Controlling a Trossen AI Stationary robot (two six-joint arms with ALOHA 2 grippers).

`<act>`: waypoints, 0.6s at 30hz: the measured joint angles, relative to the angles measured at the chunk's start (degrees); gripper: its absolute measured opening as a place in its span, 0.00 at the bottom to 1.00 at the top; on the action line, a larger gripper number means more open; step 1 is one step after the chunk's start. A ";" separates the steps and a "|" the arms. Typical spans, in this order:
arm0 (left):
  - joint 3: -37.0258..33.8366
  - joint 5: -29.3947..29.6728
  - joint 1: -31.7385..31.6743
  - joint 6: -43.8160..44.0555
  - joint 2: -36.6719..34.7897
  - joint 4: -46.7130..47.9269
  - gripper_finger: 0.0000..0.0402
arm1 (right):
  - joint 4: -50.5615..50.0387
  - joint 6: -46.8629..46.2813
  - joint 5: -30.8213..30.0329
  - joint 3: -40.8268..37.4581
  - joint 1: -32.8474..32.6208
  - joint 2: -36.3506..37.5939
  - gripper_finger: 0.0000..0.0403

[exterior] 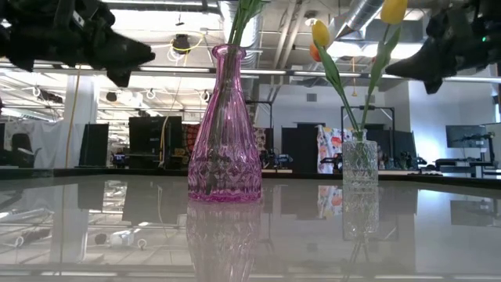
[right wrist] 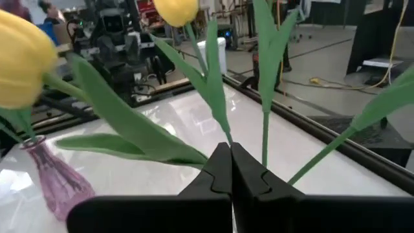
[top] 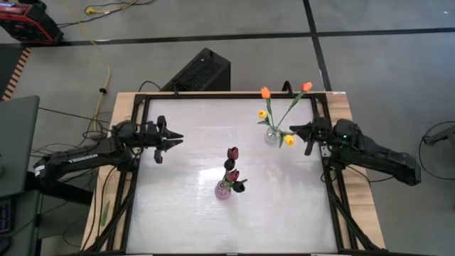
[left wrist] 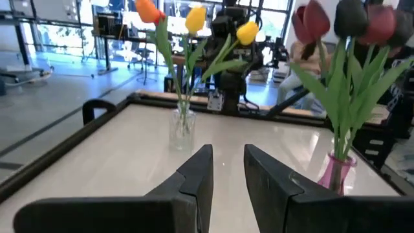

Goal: Sort flowers into vase by color
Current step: Return to Home Position

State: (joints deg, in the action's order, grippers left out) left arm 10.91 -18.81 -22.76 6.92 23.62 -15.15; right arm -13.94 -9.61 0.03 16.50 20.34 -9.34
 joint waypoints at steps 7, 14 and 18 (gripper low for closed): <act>-4.98 0.09 0.00 1.94 -2.69 -2.37 0.19 | 8.83 -1.71 0.09 -8.40 1.47 -0.02 0.04; -10.26 0.20 0.00 4.72 -5.78 -5.31 0.19 | 13.21 -2.56 3.33 -12.46 1.57 -0.02 0.04; -10.29 0.81 0.00 4.96 -6.87 -5.40 0.19 | 13.20 -2.76 3.77 -13.74 1.57 -0.03 0.06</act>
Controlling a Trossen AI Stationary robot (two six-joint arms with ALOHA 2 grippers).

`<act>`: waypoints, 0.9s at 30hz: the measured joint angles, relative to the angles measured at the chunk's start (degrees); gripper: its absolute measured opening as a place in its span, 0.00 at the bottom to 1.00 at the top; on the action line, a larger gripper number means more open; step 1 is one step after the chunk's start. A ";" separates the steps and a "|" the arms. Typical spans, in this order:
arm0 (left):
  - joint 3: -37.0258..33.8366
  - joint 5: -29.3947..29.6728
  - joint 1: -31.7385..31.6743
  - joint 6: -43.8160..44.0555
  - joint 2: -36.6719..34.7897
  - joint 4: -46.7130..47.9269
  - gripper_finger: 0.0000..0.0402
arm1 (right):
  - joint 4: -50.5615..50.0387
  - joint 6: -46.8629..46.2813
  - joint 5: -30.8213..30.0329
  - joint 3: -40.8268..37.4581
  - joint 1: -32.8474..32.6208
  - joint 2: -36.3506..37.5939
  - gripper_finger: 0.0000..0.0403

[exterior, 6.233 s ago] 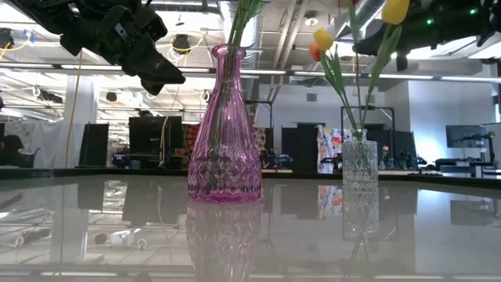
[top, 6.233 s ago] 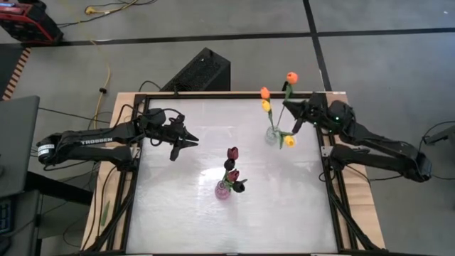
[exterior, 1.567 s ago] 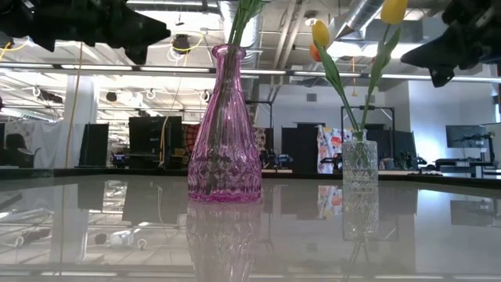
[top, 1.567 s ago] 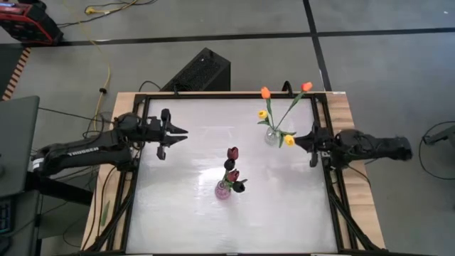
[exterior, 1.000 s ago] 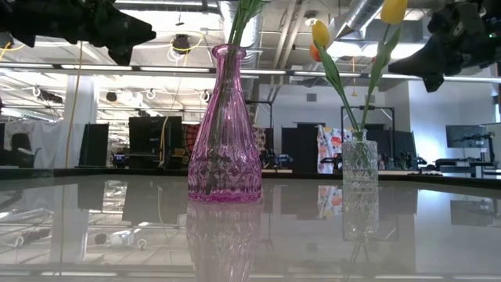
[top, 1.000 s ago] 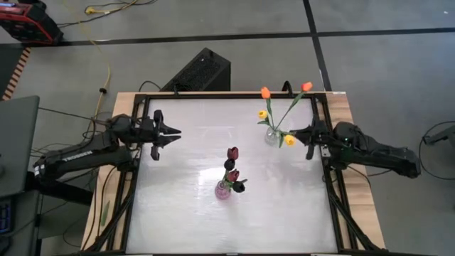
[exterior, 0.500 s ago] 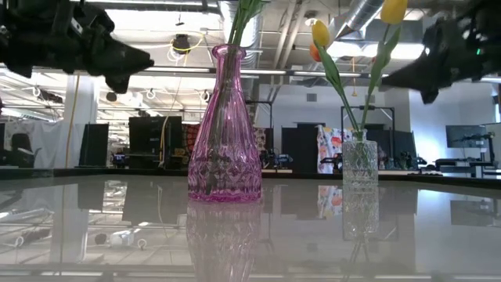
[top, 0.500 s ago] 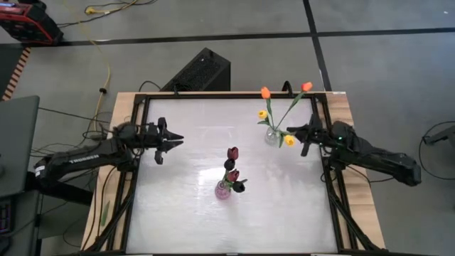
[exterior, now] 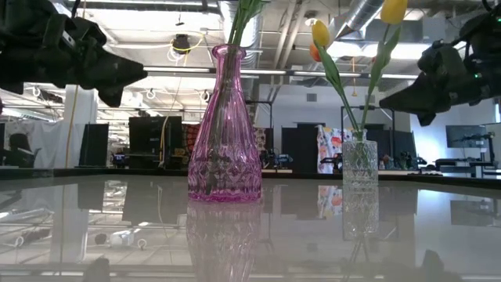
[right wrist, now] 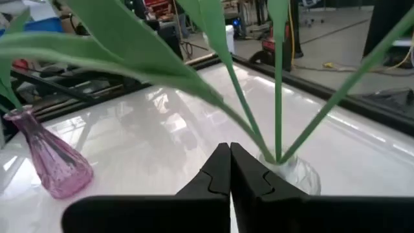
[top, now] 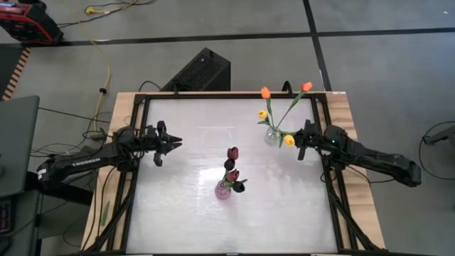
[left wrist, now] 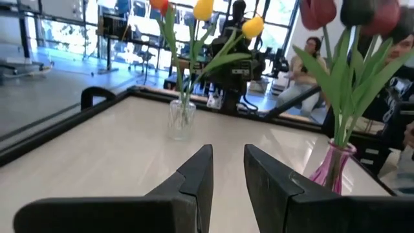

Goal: Sort flowers into vase by color
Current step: Return to Home Position

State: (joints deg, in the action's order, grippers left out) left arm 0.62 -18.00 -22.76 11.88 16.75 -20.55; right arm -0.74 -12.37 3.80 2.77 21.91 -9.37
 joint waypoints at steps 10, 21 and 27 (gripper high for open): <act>-0.04 6.44 0.04 0.35 0.11 10.18 0.19 | -0.12 0.67 0.93 -1.07 -0.07 0.01 0.08; -0.09 8.88 0.04 0.42 0.09 17.04 0.19 | 0.34 0.41 0.93 -1.18 -0.07 0.03 0.10; -0.13 9.45 0.04 0.42 0.11 17.31 0.19 | 0.34 0.39 0.93 -1.18 -0.07 0.03 0.10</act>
